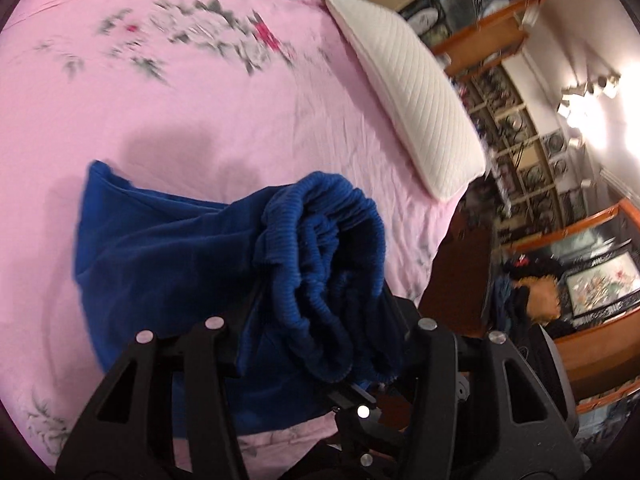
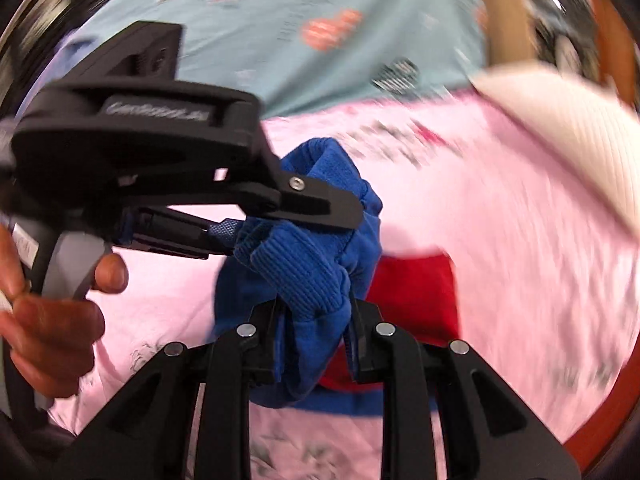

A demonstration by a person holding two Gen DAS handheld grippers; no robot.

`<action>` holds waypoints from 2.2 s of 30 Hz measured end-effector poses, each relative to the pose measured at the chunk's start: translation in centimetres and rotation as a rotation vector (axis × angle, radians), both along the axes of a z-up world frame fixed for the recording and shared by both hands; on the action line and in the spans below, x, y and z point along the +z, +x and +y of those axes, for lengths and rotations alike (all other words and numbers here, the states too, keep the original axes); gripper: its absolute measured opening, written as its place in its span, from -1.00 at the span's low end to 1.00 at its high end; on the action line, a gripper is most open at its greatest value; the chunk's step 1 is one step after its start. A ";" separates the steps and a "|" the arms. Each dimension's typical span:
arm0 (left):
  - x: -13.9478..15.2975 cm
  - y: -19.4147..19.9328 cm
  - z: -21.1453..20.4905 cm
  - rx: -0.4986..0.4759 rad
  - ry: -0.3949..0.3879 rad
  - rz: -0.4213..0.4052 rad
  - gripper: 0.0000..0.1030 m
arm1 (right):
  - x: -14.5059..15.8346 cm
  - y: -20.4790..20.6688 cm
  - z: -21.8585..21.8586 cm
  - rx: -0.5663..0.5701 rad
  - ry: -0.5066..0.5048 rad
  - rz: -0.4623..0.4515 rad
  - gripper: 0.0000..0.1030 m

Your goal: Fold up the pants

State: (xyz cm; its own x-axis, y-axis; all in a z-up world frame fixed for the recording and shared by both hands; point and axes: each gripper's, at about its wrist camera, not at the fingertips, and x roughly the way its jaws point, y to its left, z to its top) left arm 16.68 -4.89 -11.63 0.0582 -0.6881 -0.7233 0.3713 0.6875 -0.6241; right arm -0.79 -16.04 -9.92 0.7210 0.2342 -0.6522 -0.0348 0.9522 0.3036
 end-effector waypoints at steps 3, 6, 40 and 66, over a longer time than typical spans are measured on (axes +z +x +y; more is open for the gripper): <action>-2.0 0.0 -3.8 -0.051 0.071 -0.017 -0.01 | -2.6 0.0 -2.5 -0.062 0.069 0.047 -0.54; -4.2 0.0 -6.3 -0.098 0.161 -0.004 0.39 | -5.9 0.1 -4.5 -0.108 0.227 0.134 -0.51; -7.1 -6.4 4.8 -0.156 0.296 -0.106 0.71 | -6.5 5.3 -11.3 -0.120 0.248 0.258 0.33; -7.6 -7.9 3.9 -0.110 0.324 -0.198 0.73 | -9.4 18.2 1.8 0.382 0.161 0.363 -0.53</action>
